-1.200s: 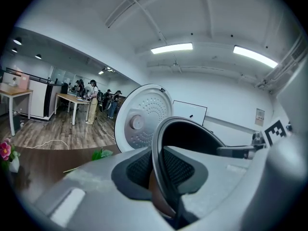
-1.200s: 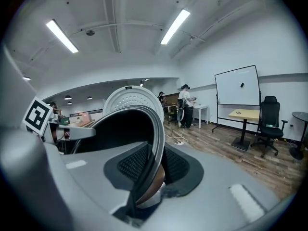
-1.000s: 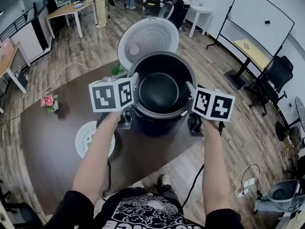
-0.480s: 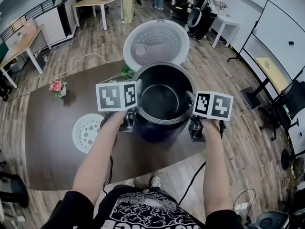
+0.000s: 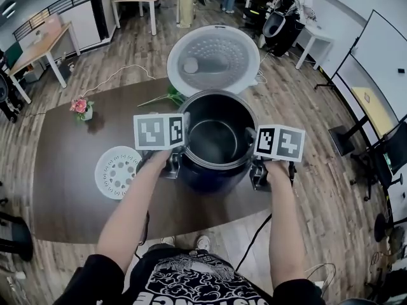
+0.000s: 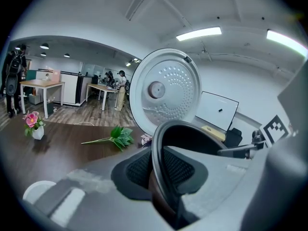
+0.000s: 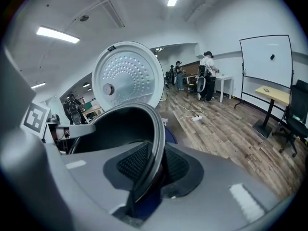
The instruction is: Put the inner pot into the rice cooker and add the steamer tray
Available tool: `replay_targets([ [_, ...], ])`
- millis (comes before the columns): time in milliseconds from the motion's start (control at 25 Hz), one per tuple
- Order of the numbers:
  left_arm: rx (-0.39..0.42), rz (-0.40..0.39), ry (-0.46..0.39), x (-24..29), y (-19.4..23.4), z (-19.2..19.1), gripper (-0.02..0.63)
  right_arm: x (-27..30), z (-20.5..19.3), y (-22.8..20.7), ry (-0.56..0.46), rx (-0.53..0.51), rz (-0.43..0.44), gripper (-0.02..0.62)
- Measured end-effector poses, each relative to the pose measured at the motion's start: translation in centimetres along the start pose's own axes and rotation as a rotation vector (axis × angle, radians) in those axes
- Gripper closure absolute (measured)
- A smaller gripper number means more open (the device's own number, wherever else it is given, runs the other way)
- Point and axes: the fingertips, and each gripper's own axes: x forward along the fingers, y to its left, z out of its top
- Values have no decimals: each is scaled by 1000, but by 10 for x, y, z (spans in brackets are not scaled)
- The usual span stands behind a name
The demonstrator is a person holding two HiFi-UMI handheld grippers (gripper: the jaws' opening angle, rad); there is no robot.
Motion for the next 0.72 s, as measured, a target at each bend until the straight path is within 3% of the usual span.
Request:
replay_targets([
  [720,100,65,64,12,8,-28,520,16,-22,-9,33,-95,-68,495],
])
